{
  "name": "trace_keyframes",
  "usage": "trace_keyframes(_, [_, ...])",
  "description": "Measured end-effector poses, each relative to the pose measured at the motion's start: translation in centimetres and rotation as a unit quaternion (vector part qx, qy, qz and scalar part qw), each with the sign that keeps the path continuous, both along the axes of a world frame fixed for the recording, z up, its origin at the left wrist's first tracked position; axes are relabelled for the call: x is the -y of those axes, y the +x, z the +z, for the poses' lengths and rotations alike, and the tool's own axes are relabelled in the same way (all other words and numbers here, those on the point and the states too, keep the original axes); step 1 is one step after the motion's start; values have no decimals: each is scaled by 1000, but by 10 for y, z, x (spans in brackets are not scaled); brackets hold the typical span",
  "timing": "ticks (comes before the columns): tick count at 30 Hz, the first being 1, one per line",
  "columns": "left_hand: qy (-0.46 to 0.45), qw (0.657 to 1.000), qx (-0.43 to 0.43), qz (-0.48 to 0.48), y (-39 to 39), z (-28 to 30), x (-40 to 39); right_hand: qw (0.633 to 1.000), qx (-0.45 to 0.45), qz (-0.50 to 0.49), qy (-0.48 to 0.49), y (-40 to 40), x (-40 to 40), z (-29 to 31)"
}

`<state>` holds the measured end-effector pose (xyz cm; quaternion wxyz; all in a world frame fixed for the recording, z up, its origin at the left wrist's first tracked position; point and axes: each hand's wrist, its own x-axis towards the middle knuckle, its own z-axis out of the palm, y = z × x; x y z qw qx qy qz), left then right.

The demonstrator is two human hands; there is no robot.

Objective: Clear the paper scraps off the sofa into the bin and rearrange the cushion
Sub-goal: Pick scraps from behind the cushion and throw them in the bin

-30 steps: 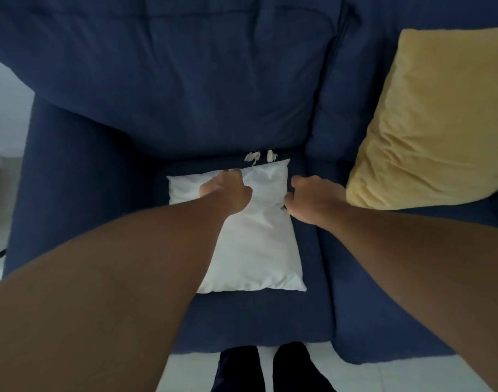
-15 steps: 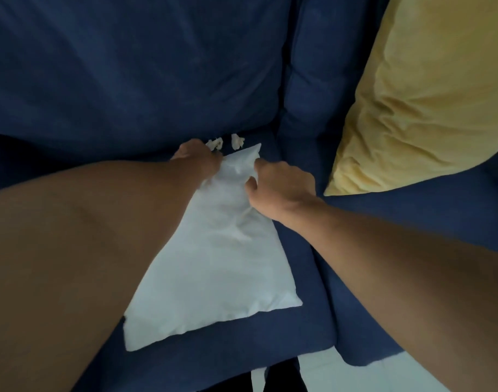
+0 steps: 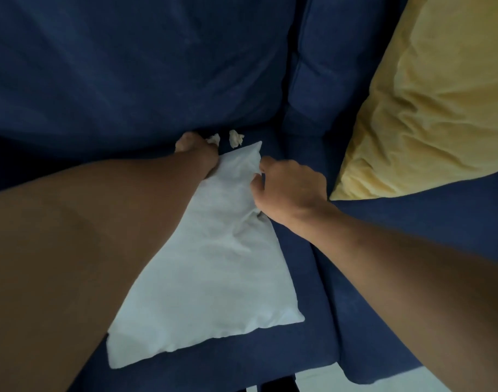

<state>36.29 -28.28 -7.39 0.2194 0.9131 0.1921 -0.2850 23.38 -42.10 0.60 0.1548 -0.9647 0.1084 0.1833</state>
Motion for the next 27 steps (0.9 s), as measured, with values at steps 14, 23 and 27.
trace_keyframes(14, [-156,980,123,24,-43,40,-86,995,-45,-80,-29,100,-42,-61])
trace_keyframes(23, [-145,980,137,-19,-55,18,-100,995,-55,-32,-73,110,-58,-87])
trace_keyframes(27, [-144,979,138,-30,-56,18,-97,989,-83,-119,-1,116,-58,-92])
